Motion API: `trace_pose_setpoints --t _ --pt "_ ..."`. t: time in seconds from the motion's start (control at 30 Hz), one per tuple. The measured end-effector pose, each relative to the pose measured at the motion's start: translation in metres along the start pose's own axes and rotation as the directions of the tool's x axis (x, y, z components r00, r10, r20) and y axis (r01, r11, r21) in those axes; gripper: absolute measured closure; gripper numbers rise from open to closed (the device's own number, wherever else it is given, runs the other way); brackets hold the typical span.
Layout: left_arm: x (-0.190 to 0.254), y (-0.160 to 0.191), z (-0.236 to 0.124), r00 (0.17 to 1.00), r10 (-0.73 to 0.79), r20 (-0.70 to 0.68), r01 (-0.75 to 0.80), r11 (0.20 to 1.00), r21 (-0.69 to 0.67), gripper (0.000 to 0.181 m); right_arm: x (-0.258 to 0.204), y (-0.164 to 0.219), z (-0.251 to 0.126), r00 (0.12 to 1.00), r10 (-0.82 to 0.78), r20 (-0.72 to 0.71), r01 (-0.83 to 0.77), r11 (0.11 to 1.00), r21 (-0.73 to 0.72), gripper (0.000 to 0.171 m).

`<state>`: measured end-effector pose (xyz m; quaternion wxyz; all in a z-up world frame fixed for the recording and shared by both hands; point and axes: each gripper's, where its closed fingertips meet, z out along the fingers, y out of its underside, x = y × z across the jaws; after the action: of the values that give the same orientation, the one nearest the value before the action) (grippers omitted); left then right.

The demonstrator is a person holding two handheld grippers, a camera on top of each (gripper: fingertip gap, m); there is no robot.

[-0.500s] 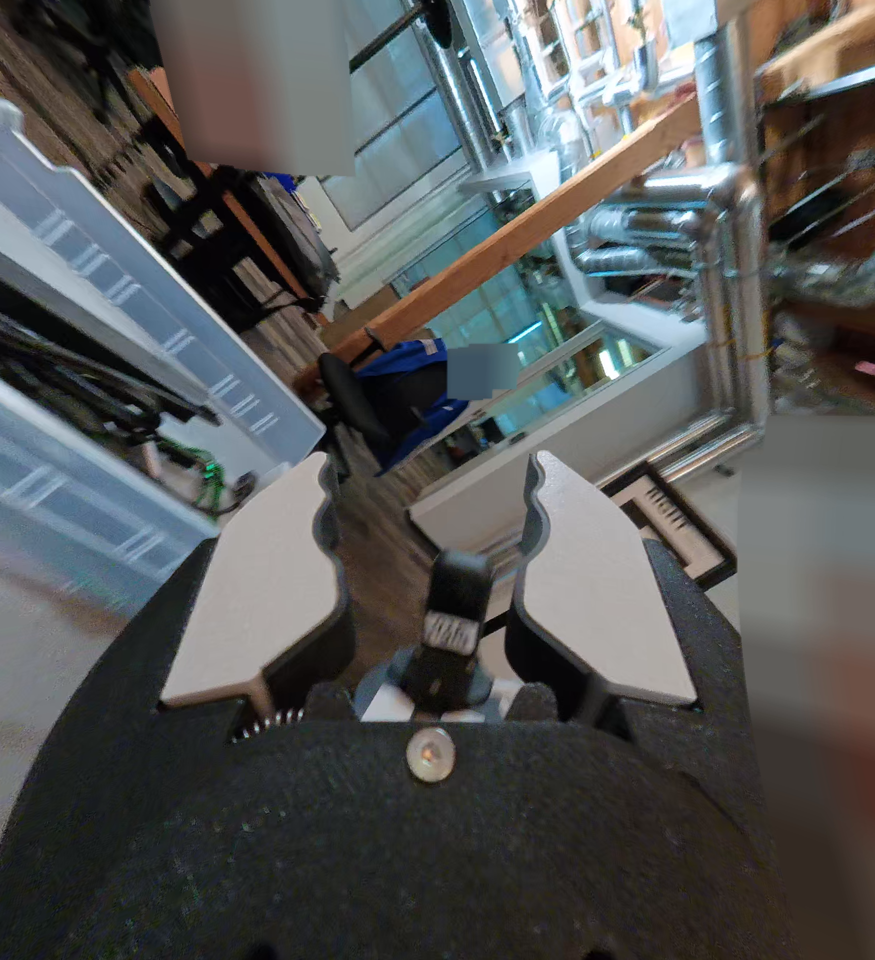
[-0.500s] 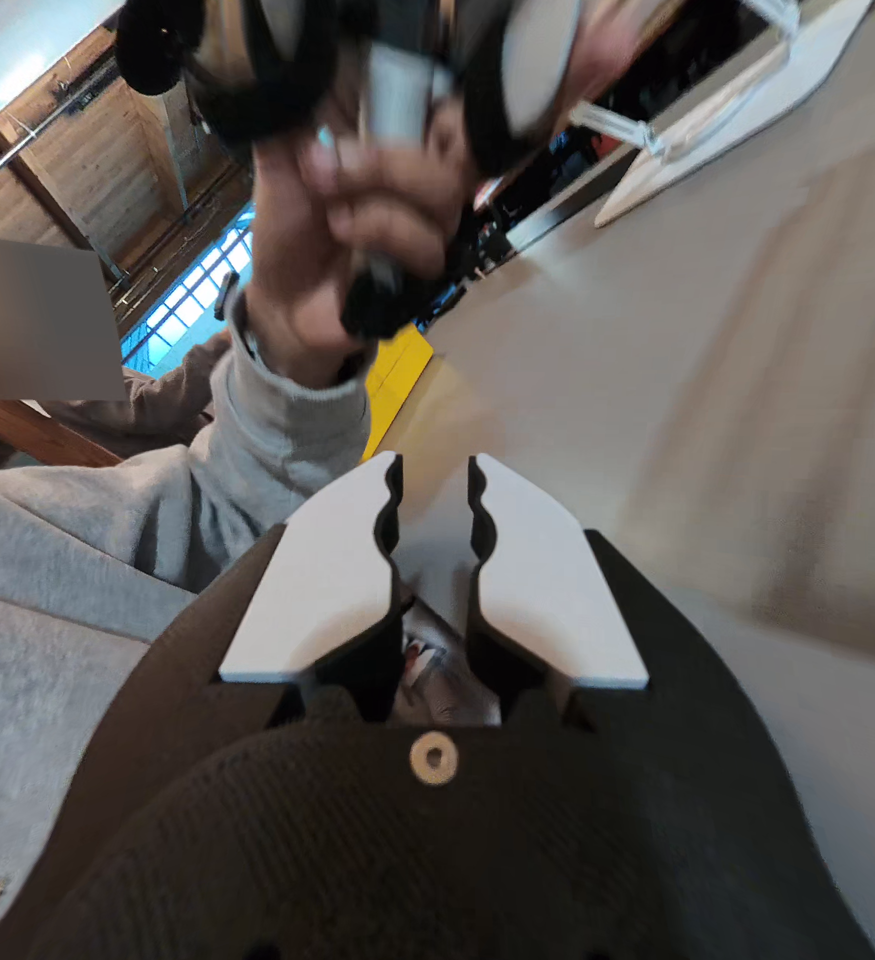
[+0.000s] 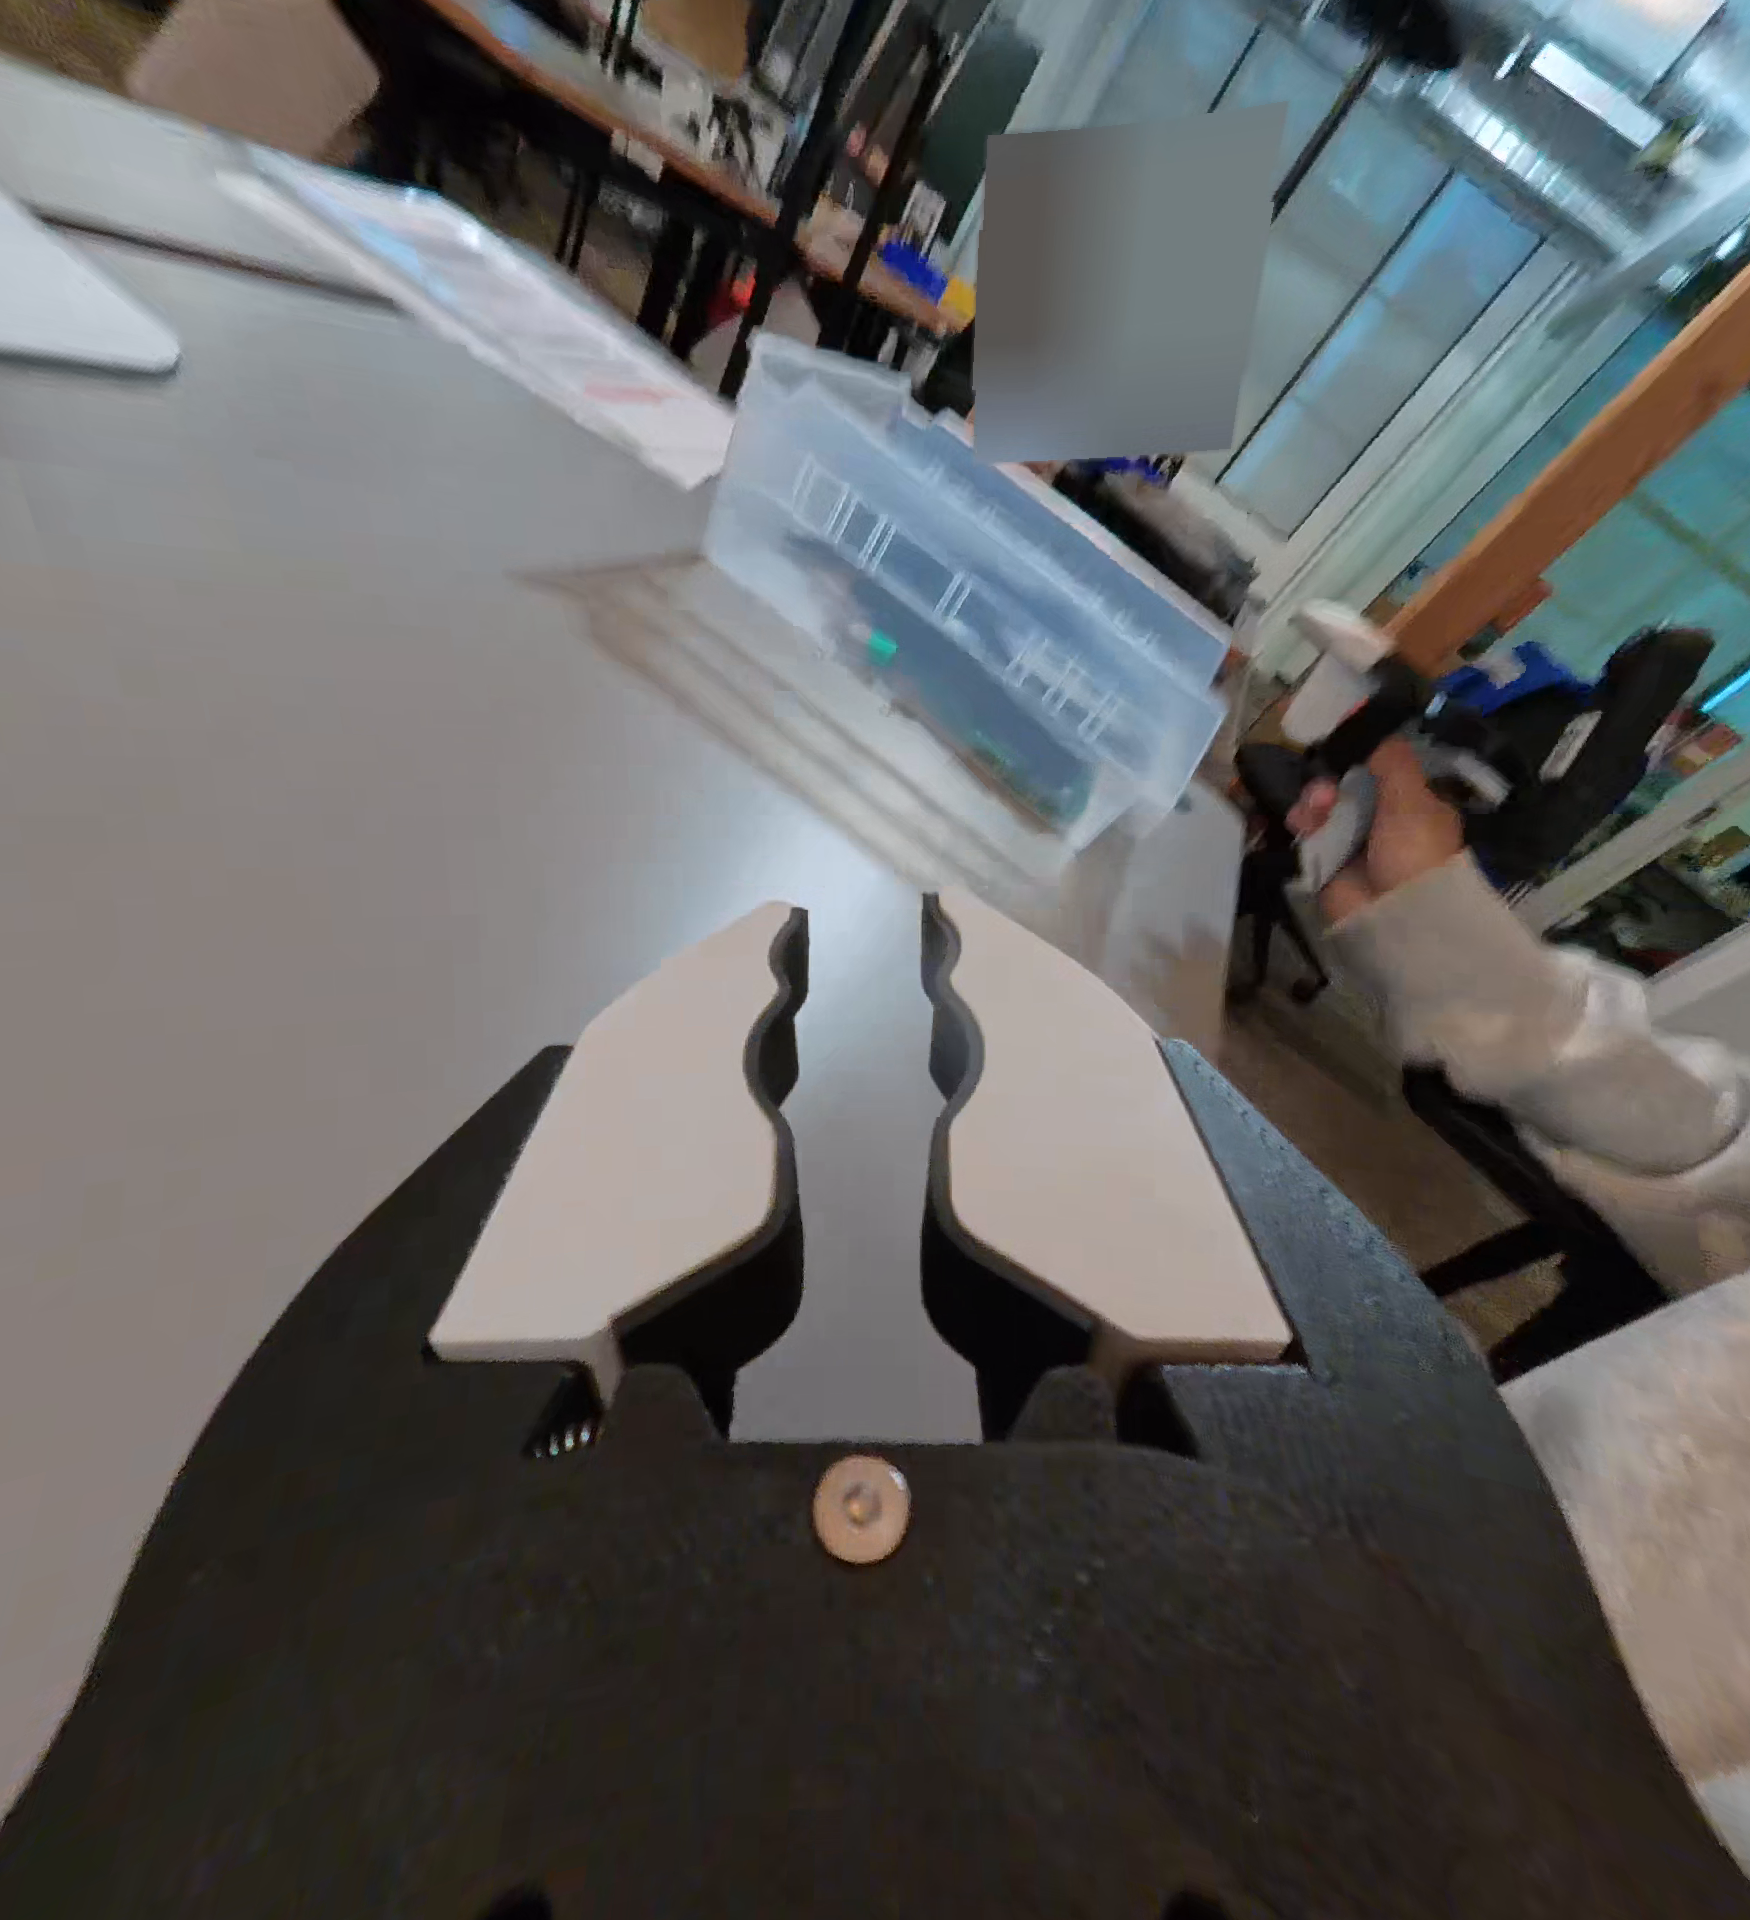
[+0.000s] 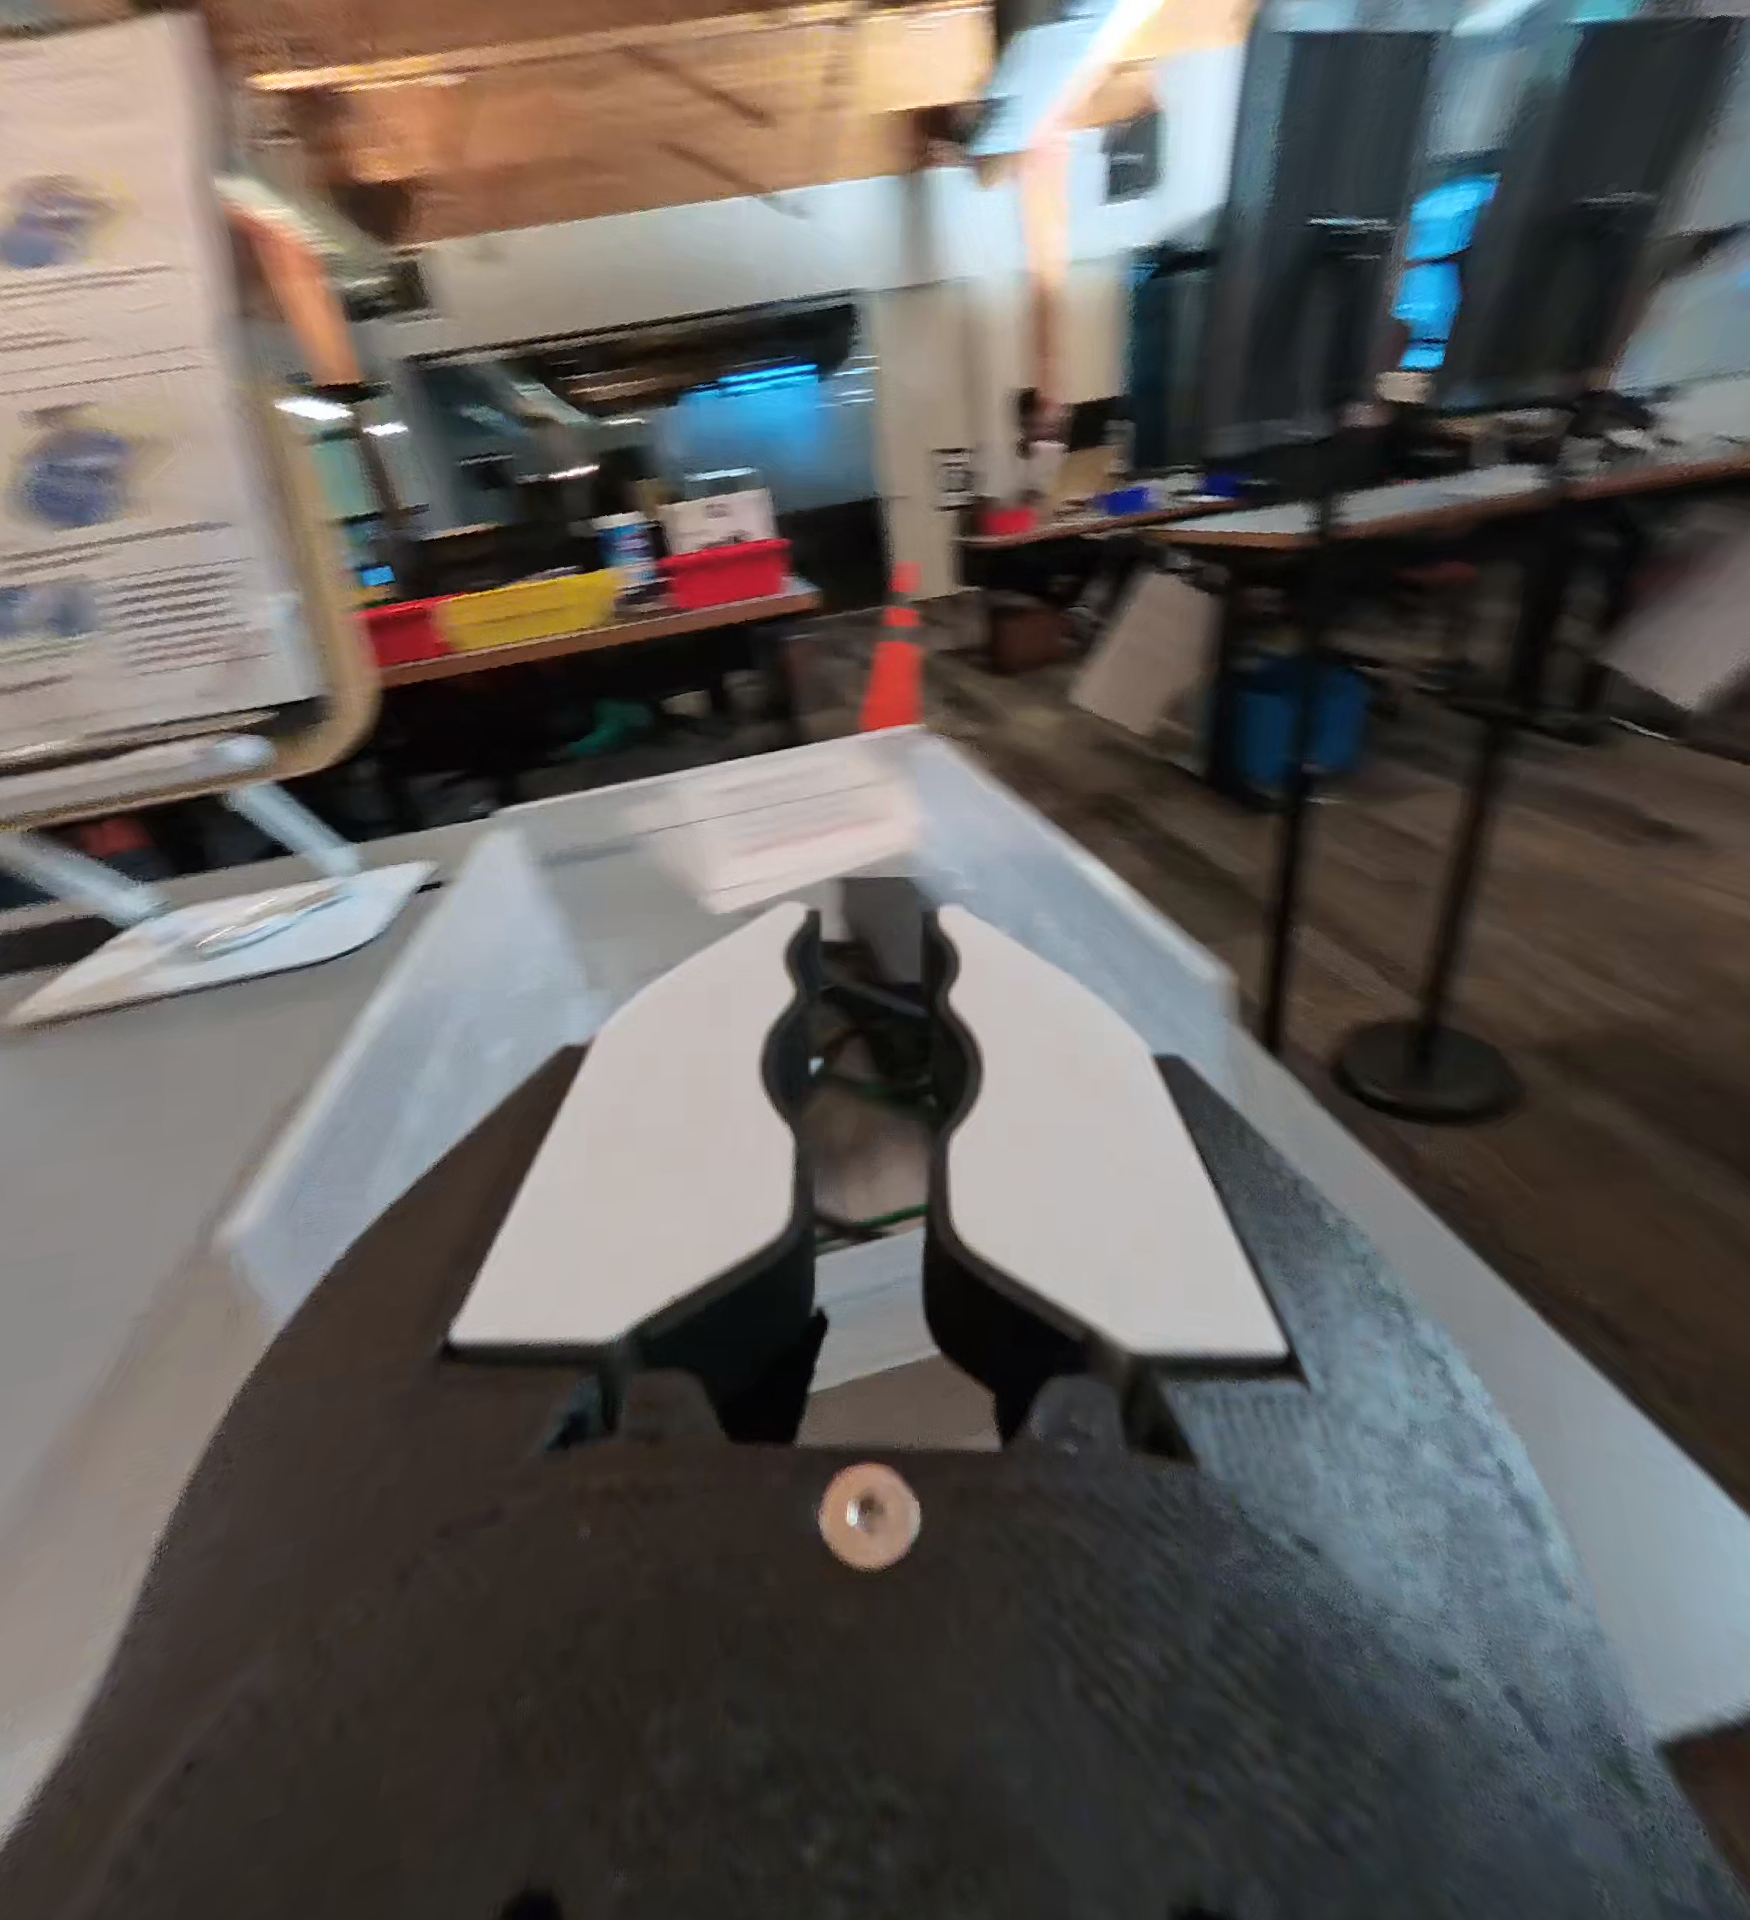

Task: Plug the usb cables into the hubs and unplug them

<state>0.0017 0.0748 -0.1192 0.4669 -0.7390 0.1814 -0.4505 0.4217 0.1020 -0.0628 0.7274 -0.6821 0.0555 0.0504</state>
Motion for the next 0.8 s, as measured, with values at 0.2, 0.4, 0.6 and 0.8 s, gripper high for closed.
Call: trace_pose_setpoints --t 0.2,0.4,0.6,0.8 --pt "-0.015 0.01 -0.02 0.999 0.004 0.043 -0.003 1.0 -0.023 0.158 0.066 0.022 0.027 0.978 0.014 -0.207 -0.033 0.995 -0.09 0.126" --pt "-0.013 0.013 -0.041 0.998 -0.045 0.053 0.045 0.999 0.0 0.156 0.087 0.048 0.053 0.975 0.08 -0.208 -0.124 0.971 -0.206 0.109" --pt "-0.024 0.004 -0.062 0.986 -0.023 0.163 0.01 0.997 0.078 0.159 0.08 0.062 0.065 0.982 0.014 -0.189 -0.074 0.946 -0.316 0.12" --pt "-0.029 0.006 -0.066 0.982 -0.036 0.187 0.02 0.996 0.089 0.159 0.052 0.065 0.066 0.992 0.089 -0.095 -0.118 0.924 -0.364 0.154"
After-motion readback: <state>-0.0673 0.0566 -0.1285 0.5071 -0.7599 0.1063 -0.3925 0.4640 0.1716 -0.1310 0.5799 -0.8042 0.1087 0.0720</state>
